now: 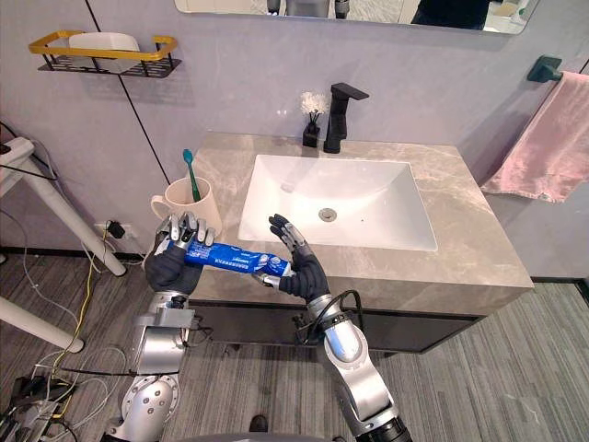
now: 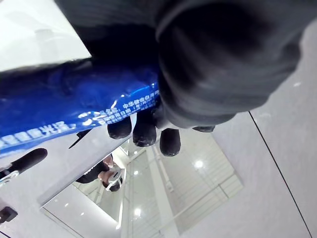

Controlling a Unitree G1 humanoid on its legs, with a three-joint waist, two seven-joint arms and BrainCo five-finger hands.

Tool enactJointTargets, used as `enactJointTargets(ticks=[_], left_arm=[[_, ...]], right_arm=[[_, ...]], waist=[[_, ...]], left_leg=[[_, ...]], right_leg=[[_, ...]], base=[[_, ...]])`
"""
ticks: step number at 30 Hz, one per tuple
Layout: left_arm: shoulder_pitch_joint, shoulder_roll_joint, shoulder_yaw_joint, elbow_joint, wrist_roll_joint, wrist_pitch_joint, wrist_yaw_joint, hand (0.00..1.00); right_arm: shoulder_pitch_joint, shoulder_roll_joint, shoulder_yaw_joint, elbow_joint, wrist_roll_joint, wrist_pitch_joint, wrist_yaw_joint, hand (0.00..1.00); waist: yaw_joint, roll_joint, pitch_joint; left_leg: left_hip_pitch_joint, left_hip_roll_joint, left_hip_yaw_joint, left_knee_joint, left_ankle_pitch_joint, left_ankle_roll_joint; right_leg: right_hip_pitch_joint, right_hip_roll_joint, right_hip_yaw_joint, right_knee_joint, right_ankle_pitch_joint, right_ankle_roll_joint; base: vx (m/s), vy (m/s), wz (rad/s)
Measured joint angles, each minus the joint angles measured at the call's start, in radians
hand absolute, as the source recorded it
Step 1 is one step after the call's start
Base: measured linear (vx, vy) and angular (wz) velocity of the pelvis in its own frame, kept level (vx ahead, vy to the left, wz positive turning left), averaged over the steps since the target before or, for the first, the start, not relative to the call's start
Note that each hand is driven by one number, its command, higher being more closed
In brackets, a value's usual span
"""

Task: Organize washtable

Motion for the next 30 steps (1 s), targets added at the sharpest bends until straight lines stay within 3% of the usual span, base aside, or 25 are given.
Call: enactJointTargets(ticks=[8, 17, 30], left_arm=[[-0.067, 0.002, 0.062, -0.002, 0.08, 0.024, 0.0, 1.0], [-0.13, 0.023, 0.087, 0.0, 0.144, 0.032, 0.001, 1.0], [-0.338, 0.124, 0.271, 0.1, 0.3, 0.031, 0.089, 1.0]], right_arm=[[0.005, 0.008, -0.062, 0.0, -0.001, 0.001, 0.043, 0.0], [0.015, 0.01, -0.083, 0.001, -0.003, 0.001, 0.064, 0.0], [0.072, 0.014, -0.145, 0.001, -0.004, -0.001, 0.088, 0.0]], waist=[[-0.003, 0.018, -0.011], [-0.004, 0.02, -0.012], [-0.009, 0.02, -0.013]], left_leg=[[0.004, 0.001, 0.006, 0.0, 0.003, 0.005], [0.006, 0.005, 0.016, 0.0, 0.001, 0.002], [0.009, 0.007, 0.035, 0.0, -0.003, -0.003]], right_leg=[[0.001, 0.0, 0.003, -0.001, 0.002, -0.002], [0.001, 0.005, 0.011, -0.008, 0.007, -0.006], [0.0, 0.011, 0.032, -0.023, 0.017, -0.01]], base=[[0.0, 0.0, 0.0], [0.0, -0.001, -0.03], [0.0, 0.0, -0.04]])
